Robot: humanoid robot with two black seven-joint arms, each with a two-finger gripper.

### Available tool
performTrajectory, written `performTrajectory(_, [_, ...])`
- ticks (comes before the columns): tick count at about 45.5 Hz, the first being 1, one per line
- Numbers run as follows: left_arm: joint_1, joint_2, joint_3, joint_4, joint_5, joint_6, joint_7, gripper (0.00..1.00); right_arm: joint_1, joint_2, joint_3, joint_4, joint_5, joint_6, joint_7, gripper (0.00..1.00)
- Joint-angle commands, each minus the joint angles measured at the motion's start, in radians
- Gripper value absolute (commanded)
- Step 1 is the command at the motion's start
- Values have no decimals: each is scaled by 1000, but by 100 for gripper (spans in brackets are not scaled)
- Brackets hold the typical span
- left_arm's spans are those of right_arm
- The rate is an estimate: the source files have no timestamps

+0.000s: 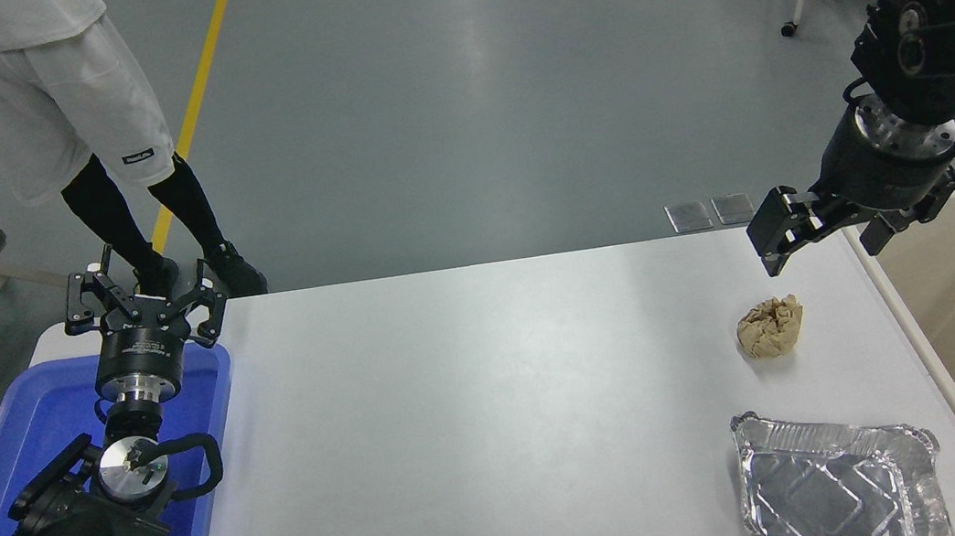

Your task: Pick up foil plate and place in dustbin

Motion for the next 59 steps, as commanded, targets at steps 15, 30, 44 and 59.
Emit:
performTrajectory(15, [0,0,0,0,0,0,0,99,-2,2,9,0,0,0,0,100])
performTrajectory(30, [0,0,0,0,-2,0,-1,99,-14,-1,10,0,0,0,0,100])
performTrajectory(44, [0,0,0,0,0,0,-1,99,-10,-1,9,0,0,0,0,100])
performTrajectory(59, [0,0,0,1,-2,2,-1,99,-10,-3,-4,-2,0,0,0,100])
